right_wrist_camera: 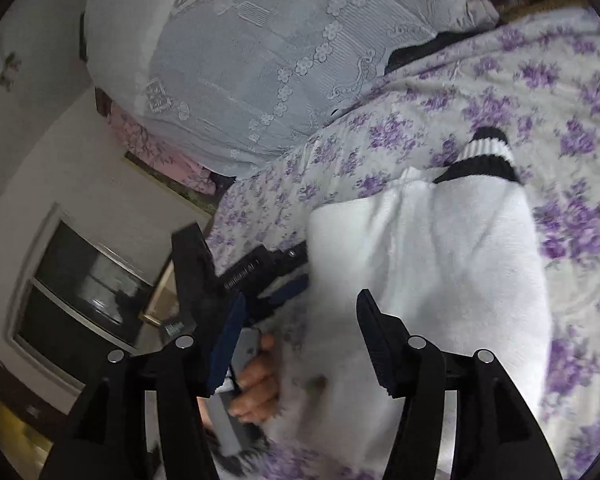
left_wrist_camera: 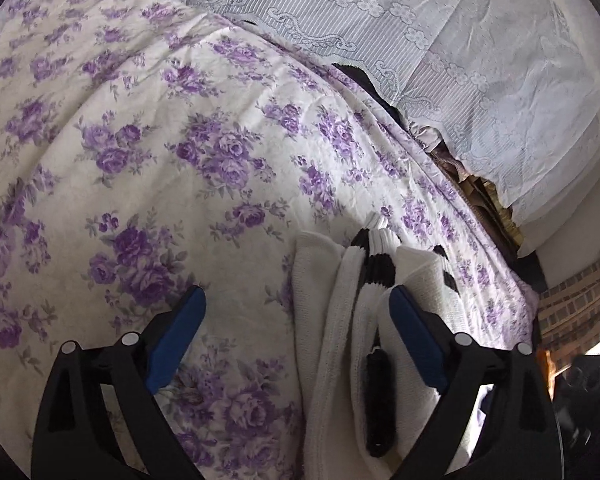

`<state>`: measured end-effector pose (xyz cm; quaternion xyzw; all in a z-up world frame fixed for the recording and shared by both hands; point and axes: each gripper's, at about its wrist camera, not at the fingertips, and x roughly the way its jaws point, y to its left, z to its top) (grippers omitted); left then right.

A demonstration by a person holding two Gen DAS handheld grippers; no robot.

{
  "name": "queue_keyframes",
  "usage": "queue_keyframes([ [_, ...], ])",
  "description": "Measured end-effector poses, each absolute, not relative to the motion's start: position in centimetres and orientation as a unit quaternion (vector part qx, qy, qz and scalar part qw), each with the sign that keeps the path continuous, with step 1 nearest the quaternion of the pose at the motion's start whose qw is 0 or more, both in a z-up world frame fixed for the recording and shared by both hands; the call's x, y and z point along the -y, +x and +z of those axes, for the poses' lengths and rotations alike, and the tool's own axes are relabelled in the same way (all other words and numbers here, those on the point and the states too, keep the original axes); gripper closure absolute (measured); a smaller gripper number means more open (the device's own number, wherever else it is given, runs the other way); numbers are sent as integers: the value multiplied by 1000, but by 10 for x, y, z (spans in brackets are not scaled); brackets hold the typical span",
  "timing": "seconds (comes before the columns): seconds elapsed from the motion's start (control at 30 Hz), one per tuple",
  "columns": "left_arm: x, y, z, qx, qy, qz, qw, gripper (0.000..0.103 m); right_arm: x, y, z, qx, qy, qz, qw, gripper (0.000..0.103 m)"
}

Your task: Fold small clothes

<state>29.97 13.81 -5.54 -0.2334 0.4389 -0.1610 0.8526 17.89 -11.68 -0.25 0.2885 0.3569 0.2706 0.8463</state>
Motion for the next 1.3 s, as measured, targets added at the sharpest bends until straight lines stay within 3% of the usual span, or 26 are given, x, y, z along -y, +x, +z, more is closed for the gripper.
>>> queue_keyframes([
  [0.1, -132, 298, -53, -434, -207, -149, 864, 11, 115, 146, -5, -340, 206, 230, 888, 75],
  [0.3, -133, 300, -56, -438, -191, -124, 870, 11, 51, 159, -59, -414, 133, 238, 868, 77],
  [0.53, -146, 285, -32, -381, -216, -120, 891, 11, 56, 188, -64, -416, 183, 247, 856, 78],
  [0.63, -137, 270, -11, -345, -205, -154, 903, 8, 51, 182, -64, -409, 153, 262, 860, 66],
  [0.7, -123, 269, -12, -359, -202, -208, 887, 6, 43, 175, -60, -408, 135, 277, 859, 48],
  [0.83, -101, 280, -35, -410, -172, -215, 870, 6, 42, 146, -45, -392, 60, 296, 869, 47],
  [0.93, -100, 289, -50, -443, -161, -183, 863, 6, 76, 132, -32, -366, 82, 301, 877, 47],
  [1.1, -94, 295, -67, -459, -100, -124, 874, 4, 153, 169, -19, -339, 196, 212, 895, 85],
  [1.2, -87, 292, -64, -439, -51, -90, 893, 4, 165, 212, -32, -356, 224, 182, 889, 91],
  [1.3, -100, 299, -65, -446, -75, -77, 889, 4, 154, 244, -55, -376, 238, 171, 879, 93],
])
